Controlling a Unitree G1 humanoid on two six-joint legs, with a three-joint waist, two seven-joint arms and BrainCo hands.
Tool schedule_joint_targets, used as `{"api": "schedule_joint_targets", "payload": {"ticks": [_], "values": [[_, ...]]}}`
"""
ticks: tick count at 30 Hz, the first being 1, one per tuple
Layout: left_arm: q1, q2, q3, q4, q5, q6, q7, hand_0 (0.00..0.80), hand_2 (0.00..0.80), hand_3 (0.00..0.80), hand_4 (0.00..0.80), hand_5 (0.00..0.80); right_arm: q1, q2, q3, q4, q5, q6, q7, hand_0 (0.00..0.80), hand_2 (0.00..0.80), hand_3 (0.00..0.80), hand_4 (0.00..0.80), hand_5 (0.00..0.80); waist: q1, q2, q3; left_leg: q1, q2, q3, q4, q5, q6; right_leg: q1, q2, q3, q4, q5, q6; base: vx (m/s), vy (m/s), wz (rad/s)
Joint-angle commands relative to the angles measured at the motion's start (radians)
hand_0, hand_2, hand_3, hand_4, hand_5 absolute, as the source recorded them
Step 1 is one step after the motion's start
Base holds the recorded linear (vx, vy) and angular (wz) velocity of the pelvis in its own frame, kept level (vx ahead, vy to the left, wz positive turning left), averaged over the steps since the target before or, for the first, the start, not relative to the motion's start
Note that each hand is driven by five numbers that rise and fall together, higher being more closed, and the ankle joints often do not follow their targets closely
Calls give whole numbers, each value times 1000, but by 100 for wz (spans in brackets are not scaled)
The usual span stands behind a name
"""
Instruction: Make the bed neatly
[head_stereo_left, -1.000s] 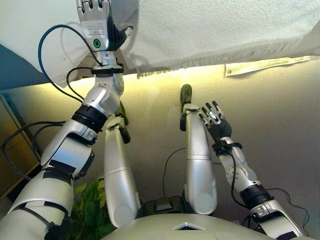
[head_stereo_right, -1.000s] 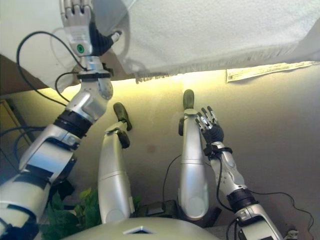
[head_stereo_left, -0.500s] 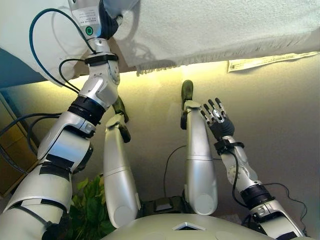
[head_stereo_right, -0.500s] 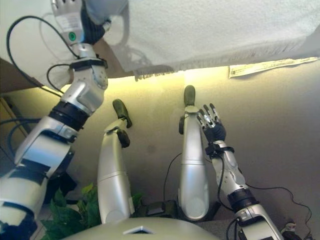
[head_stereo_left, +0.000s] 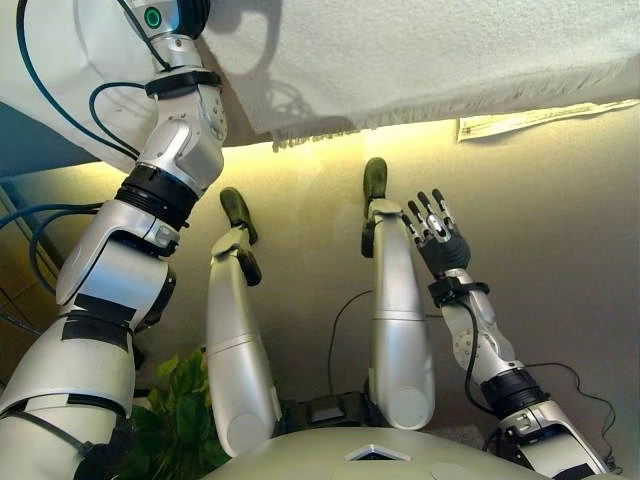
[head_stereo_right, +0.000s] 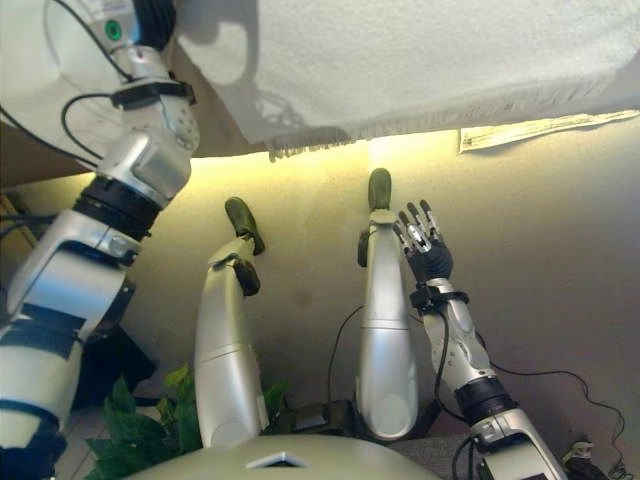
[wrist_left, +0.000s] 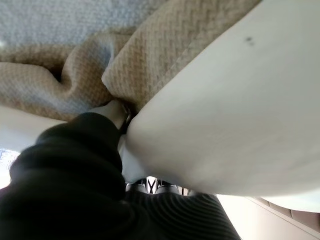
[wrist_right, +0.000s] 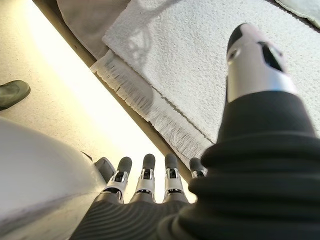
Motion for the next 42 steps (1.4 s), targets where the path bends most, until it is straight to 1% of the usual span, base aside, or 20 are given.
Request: {"api": "schedule_joint_targets", "payload": {"ticks": [1,5,7,9,10,12,16,17,18,23,26,27,31,35,38,42], "values": [[43,17,20,6,-43,-47,-29,800,800,800,800,800,110,-26,11,-89,-4,-61,28,0,0,0,0,0,-12,21,1,7,15,-29,72,-21,72,48,-21,2,-89,132,48,38,-6,3],[110,33,43,-25,-39,-103,-33,800,800,800,800,800,143,-28,-3,-103,6,-71,35,0,0,0,0,0,-6,23,1,81,15,-24,37,-12,69,126,-29,-16,-117,130,48,52,3,6],[156,42,69,-25,-39,-149,-29,800,800,800,800,800,159,-30,-18,-110,22,-68,37,0,0,0,0,0,4,23,1,130,15,-26,17,-8,66,178,-40,-30,-133,131,47,64,-10,5],[188,50,88,-27,-31,-175,-34,800,800,800,800,800,172,-29,-29,-108,24,-70,43,0,0,0,0,0,11,23,1,160,16,-28,4,-6,65,210,-48,-41,-145,132,47,57,-25,4],[222,54,101,-21,-22,-198,-37,800,800,800,800,800,178,-24,-39,-106,22,-65,40,0,0,0,0,0,20,23,1,194,18,-28,-12,-1,62,247,-56,-52,-156,133,47,62,-27,5],[251,57,111,-6,-15,-221,-33,800,800,800,800,800,180,-22,-44,-104,22,-61,36,0,0,0,0,0,25,22,1,225,21,-28,-29,5,58,278,-61,-61,-167,135,47,55,-15,10],[318,60,131,49,10,-285,-15,800,800,800,800,800,174,-18,-51,-88,23,-48,8,0,0,0,0,0,41,16,1,328,27,-22,-87,23,49,392,-77,-93,-215,141,45,60,-6,14],[333,60,135,53,17,-296,-16,800,800,800,800,800,173,-15,-56,-89,21,-44,-4,0,0,0,0,0,46,15,1,354,26,-22,-104,29,48,420,-80,-99,-229,143,45,-30,-4,12],[337,62,137,55,17,-303,-17,800,800,800,800,800,168,-15,-61,-87,24,-43,-9,0,0,0,0,0,46,13,1,355,23,-20,-124,62,52,424,-84,-104,-253,175,37,-30,-1,16],[399,56,150,82,-16,-360,2,800,800,800,800,800,167,-4,-77,-68,25,-47,-43,0,0,0,0,0,56,5,1,463,25,-18,-187,80,45,542,-95,-128,-320,186,42,31,30,13],[442,44,173,79,-77,-389,10,800,800,800,800,800,175,6,-100,-53,22,-36,-47,0,0,0,0,0,60,0,0,527,25,-10,-217,83,44,611,-100,-138,-357,194,43,45,83,7],[454,42,178,75,-97,-394,8,800,800,800,800,800,180,9,-104,-48,19,-35,-48,0,0,0,0,0,61,0,-7,538,24,-8,-225,85,44,623,-101,-141,-366,196,43,65,109,4],[524,10,211,78,-202,-460,-15,800,800,800,800,800,201,22,-125,-31,-4,-10,-59,0,0,0,0,0,66,-7,-51,592,22,2,-262,89,44,687,-114,-154,-422,214,46,88,108,7],[594,-21,253,61,-297,-512,-29,800,800,800,800,800,226,48,-152,-9,-15,9,-40,0,0,0,0,0,75,-15,-90,640,25,12,-298,91,43,749,-121,-174,-476,226,51,97,118,6],[645,-28,273,61,-284,-529,-30,800,800,800,800,800,239,55,-169,0,-24,27,-34,0,0,0,0,0,86,-17,-118,669,27,11,-316,91,41,789,-125,-187,-504,234,53,93,85,4],[688,17,294,75,-241,-523,-84,800,800,800,800,800,253,60,-176,17,-37,47,-30,0,0,0,0,0,102,-19,-151,707,36,12,-331,88,38,837,-134,-205,-527,238,57,119,42,10]]}}
